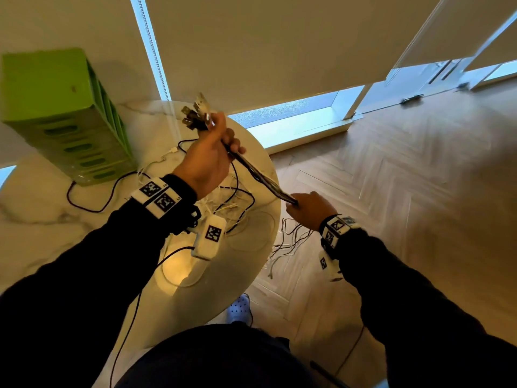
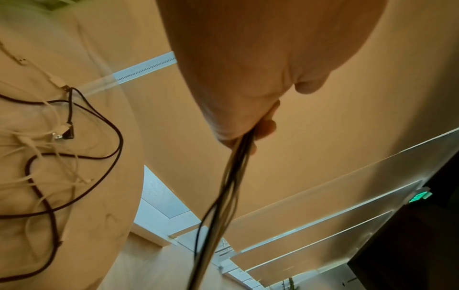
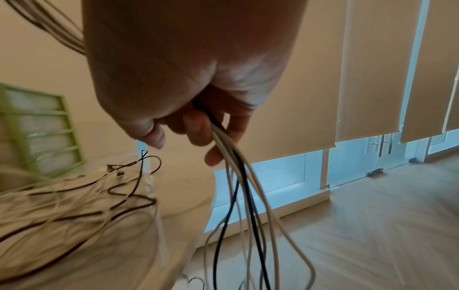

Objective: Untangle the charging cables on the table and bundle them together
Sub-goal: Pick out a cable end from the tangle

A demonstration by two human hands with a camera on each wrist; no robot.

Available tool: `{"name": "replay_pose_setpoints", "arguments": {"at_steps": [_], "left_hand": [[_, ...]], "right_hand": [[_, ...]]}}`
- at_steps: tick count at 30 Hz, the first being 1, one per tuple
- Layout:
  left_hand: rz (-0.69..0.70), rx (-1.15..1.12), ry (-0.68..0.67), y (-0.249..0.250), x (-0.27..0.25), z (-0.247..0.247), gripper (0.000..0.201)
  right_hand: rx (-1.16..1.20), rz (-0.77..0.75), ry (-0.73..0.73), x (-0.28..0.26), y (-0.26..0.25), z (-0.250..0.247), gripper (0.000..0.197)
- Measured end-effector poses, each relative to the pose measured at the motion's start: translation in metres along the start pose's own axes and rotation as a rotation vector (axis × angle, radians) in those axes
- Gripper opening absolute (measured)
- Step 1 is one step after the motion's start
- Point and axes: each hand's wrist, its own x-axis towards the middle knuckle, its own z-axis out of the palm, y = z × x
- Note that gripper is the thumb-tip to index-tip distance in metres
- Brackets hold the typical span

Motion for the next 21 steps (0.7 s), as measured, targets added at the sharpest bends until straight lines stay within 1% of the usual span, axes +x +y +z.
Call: {"name": "replay_pose_setpoints", "arguments": {"at_steps": [2,4,5,6,8,10,11,12,13,14,16,17,19,21], "left_hand": [[0.057,-0.015,0.065,0.002,0.005,0.004,0.021],[0.059,0.023,0.082,-0.002,0.007,0.007,0.024],[0.047,0.056,0.075,-0.006,0.006,0.008,0.026],[0.035,0.09,0.061,-0.01,0.004,0.008,0.027],[0.018,0.16,0.028,-0.02,-0.002,0.007,0.028],[0.008,0.222,0.011,-0.029,-0.007,0.002,0.028],[0.006,0.26,-0.002,-0.034,-0.009,-0.002,0.029],[0.004,0.315,-0.017,-0.038,-0.009,-0.005,0.03],[0.0,0.384,-0.03,-0.042,-0.01,-0.008,0.03],[-0.012,0.456,-0.034,-0.046,-0.011,-0.01,0.032],[-0.05,0.582,-0.031,-0.051,-0.013,-0.015,0.034],[-0.064,0.616,-0.032,-0.051,-0.014,-0.018,0.034],[-0.065,0.652,-0.023,-0.051,-0.015,-0.028,0.029],[-0.048,0.722,0.013,-0.047,-0.013,-0.04,0.031]], "right_hand": [[0.017,-0.057,0.003,-0.008,-0.014,0.014,0.019],[-0.002,-0.133,-0.083,-0.015,-0.032,0.03,0.02],[-0.009,-0.146,-0.136,-0.018,-0.039,0.04,0.021],[-0.002,-0.126,-0.185,-0.019,-0.043,0.048,0.022],[0.058,-0.027,-0.308,-0.019,-0.046,0.05,0.028],[0.205,0.035,-0.422,-0.015,-0.048,0.038,0.041],[0.298,0.029,-0.441,-0.013,-0.051,0.029,0.048],[0.389,0.002,-0.421,-0.012,-0.055,0.017,0.053],[0.484,-0.038,-0.372,-0.011,-0.063,0.006,0.055],[0.574,-0.091,-0.306,-0.01,-0.073,-0.004,0.054],[0.744,-0.19,-0.194,-0.006,-0.093,-0.015,0.045],[0.827,-0.207,-0.173,-0.005,-0.101,-0.018,0.039],[0.955,-0.19,-0.148,-0.006,-0.115,-0.025,0.026],[1.014,-0.136,-0.117,-0.008,-0.123,-0.031,0.009]]}}
